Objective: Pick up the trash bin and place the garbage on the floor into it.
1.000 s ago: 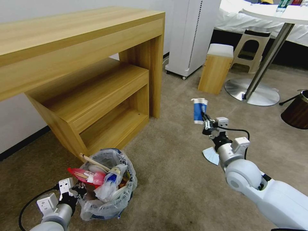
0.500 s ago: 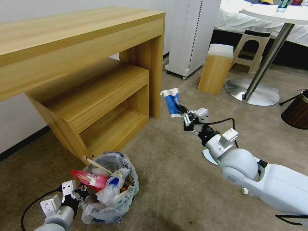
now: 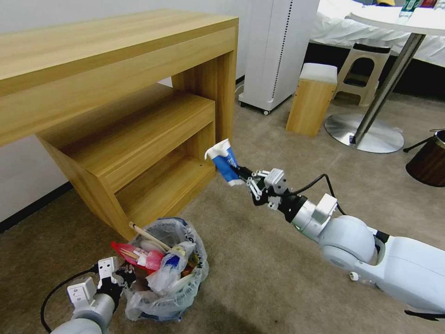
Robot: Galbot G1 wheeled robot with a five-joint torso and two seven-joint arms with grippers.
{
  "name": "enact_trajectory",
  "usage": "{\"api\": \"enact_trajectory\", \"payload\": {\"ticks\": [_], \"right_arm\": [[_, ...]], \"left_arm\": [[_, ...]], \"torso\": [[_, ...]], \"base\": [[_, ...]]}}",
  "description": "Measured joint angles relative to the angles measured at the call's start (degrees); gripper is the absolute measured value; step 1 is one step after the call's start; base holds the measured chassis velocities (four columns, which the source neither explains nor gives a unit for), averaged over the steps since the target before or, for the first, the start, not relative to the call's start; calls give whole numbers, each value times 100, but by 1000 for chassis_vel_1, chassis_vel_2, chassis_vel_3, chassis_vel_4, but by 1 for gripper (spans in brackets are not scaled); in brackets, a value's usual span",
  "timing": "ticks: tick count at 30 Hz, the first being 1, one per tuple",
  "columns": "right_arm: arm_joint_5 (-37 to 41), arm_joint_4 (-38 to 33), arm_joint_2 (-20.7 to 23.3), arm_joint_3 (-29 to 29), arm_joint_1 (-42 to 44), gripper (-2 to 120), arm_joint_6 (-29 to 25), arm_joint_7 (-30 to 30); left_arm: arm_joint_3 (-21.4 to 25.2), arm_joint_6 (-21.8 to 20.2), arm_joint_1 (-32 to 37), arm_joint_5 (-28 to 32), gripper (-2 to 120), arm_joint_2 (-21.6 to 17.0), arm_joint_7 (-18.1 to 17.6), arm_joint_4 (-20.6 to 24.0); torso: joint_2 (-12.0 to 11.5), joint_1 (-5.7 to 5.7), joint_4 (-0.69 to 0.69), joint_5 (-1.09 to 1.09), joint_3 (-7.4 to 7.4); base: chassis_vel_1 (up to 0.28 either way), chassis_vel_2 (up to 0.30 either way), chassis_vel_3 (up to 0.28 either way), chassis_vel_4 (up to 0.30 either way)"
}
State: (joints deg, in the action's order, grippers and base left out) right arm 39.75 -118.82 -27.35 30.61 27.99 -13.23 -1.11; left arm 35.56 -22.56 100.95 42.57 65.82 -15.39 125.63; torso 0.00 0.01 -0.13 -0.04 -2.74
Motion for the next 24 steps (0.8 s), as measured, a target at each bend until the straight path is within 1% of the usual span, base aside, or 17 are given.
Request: {"api": "enact_trajectory", "payload": {"ticks": [1,2,3,4,5,9,12,13,17,20,21,24], "right_arm": [[-74,112,4,83,2,0,-108,244],[-96,141,7,105,2,0,-135,324],[-172,246,7,211,-5,0,-263,584],[-172,246,7,211,-5,0,-263,584],[-212,325,-10,317,-54,0,-347,754],[-176,356,-85,448,-148,0,-482,920],[-27,243,-173,492,-249,0,-562,1067],[-4,252,-235,553,-352,0,-631,1180],[18,273,-292,660,-481,0,-715,1287],[105,280,-330,1049,-835,0,-841,1607],[105,280,-330,1049,-835,0,-841,1607],[170,424,-455,1540,-1245,0,-978,1806]], "left_arm": [[-8,-11,29,-15,0,8,2,67],[-10,-14,39,-22,0,11,2,87],[-24,-24,88,-55,0,21,9,167],[-24,-24,88,-55,0,21,9,167],[-28,-29,123,-80,0,37,18,214],[-29,-29,192,-153,0,93,59,276],[-29,-25,242,-213,0,135,84,289],[-29,-22,248,-233,0,156,88,299],[-37,-20,253,-248,0,178,89,320],[-42,-21,290,-260,0,221,91,405],[-42,-21,290,-260,0,221,91,405],[-31,-23,360,-270,0,255,90,510]], "torso": [[0,0,0,2,0],[0,0,0,2,0],[0,0,0,0,0],[0,0,0,0,0],[0,0,-1,1,0],[0,0,0,1,0],[0,0,0,-1,0],[0,-1,0,-1,0],[0,-1,1,0,0],[0,-1,-1,0,0],[0,-1,-1,0,0],[0,0,1,-1,0]], "base": [[0,0,0,0],[0,0,0,0],[0,0,0,0],[0,0,0,0],[0,0,0,0],[0,0,0,0],[0,0,0,0],[0,0,0,0],[0,0,0,0],[0,0,0,0],[0,0,0,0],[0,0,0,0]]}}
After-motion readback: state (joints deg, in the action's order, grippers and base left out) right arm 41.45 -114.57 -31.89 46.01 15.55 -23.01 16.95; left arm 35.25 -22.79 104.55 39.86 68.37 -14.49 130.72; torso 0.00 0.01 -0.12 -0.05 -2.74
